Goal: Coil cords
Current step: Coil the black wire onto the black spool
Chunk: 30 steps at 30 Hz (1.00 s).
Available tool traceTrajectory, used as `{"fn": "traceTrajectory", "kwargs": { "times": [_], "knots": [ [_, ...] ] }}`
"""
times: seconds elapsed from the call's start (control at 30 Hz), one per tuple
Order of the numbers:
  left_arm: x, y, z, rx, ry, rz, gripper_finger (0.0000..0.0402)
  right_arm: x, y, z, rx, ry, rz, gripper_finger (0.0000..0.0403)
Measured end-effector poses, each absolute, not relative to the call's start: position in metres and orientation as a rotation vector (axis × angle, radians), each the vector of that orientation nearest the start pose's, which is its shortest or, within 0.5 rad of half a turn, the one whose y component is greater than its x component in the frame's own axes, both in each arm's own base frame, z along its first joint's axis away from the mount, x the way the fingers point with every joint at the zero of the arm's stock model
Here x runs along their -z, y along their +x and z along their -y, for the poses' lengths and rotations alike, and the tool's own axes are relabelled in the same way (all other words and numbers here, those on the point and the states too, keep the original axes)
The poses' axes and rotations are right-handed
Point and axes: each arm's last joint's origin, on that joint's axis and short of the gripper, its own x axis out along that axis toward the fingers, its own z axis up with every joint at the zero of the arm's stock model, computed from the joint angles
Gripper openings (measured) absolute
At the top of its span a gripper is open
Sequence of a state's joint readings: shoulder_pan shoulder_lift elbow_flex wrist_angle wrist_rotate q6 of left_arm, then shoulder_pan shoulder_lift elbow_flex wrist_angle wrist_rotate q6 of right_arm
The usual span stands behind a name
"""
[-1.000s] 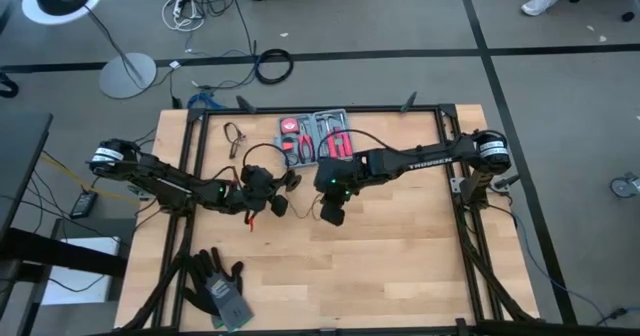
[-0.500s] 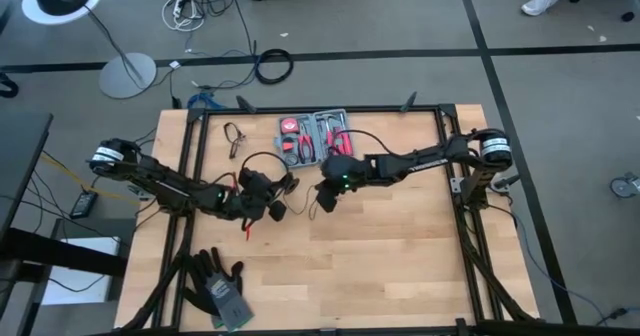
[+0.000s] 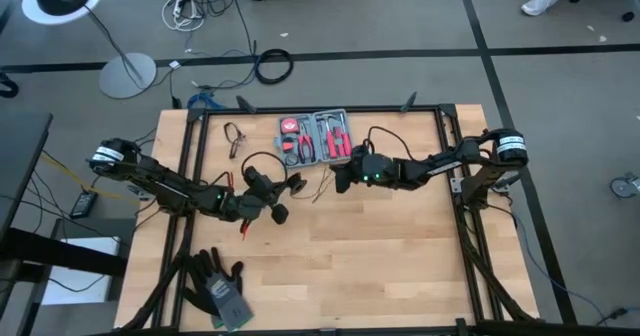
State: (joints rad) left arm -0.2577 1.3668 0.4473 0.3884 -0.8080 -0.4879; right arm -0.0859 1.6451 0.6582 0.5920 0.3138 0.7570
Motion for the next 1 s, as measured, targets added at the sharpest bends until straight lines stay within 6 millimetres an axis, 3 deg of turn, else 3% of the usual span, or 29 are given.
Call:
{"fn": "traceTrajectory", "kwargs": {
  "times": [0.4, 0.53, 0.7, 1.0],
  "knots": [
    [-0.159, 0.236, 0.044, -0.566, -0.145, -0.354, 0.0000, -0.171, 0.308, 0.100, 0.465, 0.790, -0.196, 0.0000],
    [-0.157, 0.235, 0.044, -0.560, -0.114, -0.382, 0.0000, -0.181, 0.311, 0.111, 0.423, 0.809, -0.180, 0.0000],
    [-0.150, 0.231, 0.039, -0.618, -0.122, -0.434, 0.0000, -0.200, 0.325, 0.108, 0.330, 0.781, -0.170, 0.0000],
    [-0.145, 0.227, 0.030, -0.734, -0.148, -0.452, 0.0000, -0.220, 0.346, 0.077, 0.220, 0.691, -0.227, 0.0000]
  ]
}}
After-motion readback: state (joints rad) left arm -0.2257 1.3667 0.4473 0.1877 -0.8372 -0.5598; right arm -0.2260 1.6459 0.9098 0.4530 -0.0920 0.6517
